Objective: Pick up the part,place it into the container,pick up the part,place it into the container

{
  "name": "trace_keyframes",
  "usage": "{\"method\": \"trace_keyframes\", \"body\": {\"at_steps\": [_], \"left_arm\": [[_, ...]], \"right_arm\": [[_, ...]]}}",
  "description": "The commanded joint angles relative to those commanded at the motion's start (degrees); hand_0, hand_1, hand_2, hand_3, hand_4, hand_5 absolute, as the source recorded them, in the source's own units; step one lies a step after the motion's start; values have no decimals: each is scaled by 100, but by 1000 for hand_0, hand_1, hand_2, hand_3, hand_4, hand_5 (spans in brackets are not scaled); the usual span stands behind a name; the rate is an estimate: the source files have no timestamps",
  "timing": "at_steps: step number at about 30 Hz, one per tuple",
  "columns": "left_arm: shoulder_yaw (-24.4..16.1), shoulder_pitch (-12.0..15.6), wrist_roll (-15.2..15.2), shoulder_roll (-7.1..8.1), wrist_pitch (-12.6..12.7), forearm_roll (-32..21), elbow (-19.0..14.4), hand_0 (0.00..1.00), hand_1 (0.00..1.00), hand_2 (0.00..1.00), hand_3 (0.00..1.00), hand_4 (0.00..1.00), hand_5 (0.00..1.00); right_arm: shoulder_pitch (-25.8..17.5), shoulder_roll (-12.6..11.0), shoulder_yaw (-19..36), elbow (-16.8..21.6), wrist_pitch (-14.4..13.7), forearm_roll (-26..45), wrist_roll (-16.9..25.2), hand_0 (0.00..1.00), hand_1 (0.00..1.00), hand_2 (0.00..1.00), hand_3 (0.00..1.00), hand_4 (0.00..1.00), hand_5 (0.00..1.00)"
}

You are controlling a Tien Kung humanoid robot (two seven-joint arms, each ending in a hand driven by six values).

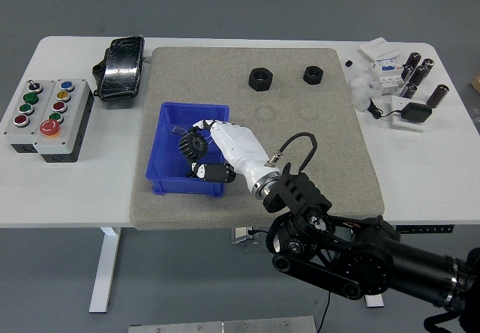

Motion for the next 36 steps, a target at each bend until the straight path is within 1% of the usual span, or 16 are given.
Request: {"method": "trace_keyframes", "body": {"at_steps": [1, 2, 7, 8, 13, 14, 19, 20, 24, 28, 30, 31, 32, 34, 36], "left_arm": [[1, 0, -1, 0, -1, -1, 0, 663, 627, 586, 621, 662, 503], [1, 0, -1, 0, -2, 0, 0, 663, 628, 586, 621, 661, 504], [1, 1, 0, 0, -5, 6, 0, 663, 628, 586, 621, 661, 504], [2, 2, 0, 0, -6, 6, 0, 663, 627, 584, 622, 661, 507], [1, 7, 0, 7, -9, 16, 0, 663, 627, 584, 622, 661, 507], [-1, 8, 1, 9, -11, 22, 0, 663, 627, 584, 621, 661, 504], [-16, 15, 4, 15, -12, 42, 0, 663, 627, 584, 621, 661, 504], [-20, 17, 5, 16, -13, 46, 0, 663, 627, 584, 621, 661, 505], [-26, 22, 10, 15, -14, 51, 0, 663, 627, 584, 621, 661, 505], [-28, 26, 15, 13, -15, 55, 0, 662, 627, 585, 622, 654, 522], [-32, 29, 16, 12, -15, 59, 0, 662, 627, 585, 622, 654, 522], [-32, 30, 15, 12, -15, 58, 0, 662, 627, 585, 622, 654, 522], [-29, 30, 14, 11, -15, 54, 0, 663, 627, 584, 623, 651, 522], [-22, 31, 8, 10, -15, 46, 0, 663, 627, 584, 623, 651, 522], [-14, 30, 3, 6, -14, 33, 0, 663, 627, 584, 623, 651, 522]], "right_arm": [[-2, 2, 1, -4, 1, 6, 0, 786, 844, 810, 735, 495, 199], [-4, 5, 5, -9, 10, 10, -4, 787, 845, 812, 739, 568, 213], [-15, 15, 19, -28, 16, 36, -2, 787, 845, 812, 739, 568, 213], [-17, 16, 22, -31, 13, 37, -2, 786, 847, 819, 765, 650, 243], [-26, 22, 56, -43, 34, 16, -22, 786, 847, 819, 765, 650, 243], [-28, 23, 66, -48, 44, 22, -25, 802, 869, 898, 865, 804, 349], [-47, 29, 112, -69, 101, 33, -60, 802, 869, 898, 865, 804, 349], [-50, 30, 117, -73, 104, 37, -63, 809, 877, 916, 884, 835, 383], [-67, 33, 140, -90, 67, 61, -61, 809, 877, 916, 884, 835, 383], [-107, 31, 185, -102, -76, 102, -9, 795, 861, 904, 872, 850, 398], [-156, 15, 295, -65, -202, 111, 65, 795, 861, 904, 872, 850, 398], [-192, -2, 385, -31, -277, 123, 116, 795, 861, 904, 872, 850, 398], [-232, -27, 487, 10, -354, 132, 169, 775, 845, 866, 844, 850, 401], [-343, -100, 741, 113, -517, 154, 297, 775, 845, 866, 844, 850, 401], [-512, -220, 1021, 244, -687, 234, 475, 775, 845, 866, 844, 850, 401]]}}
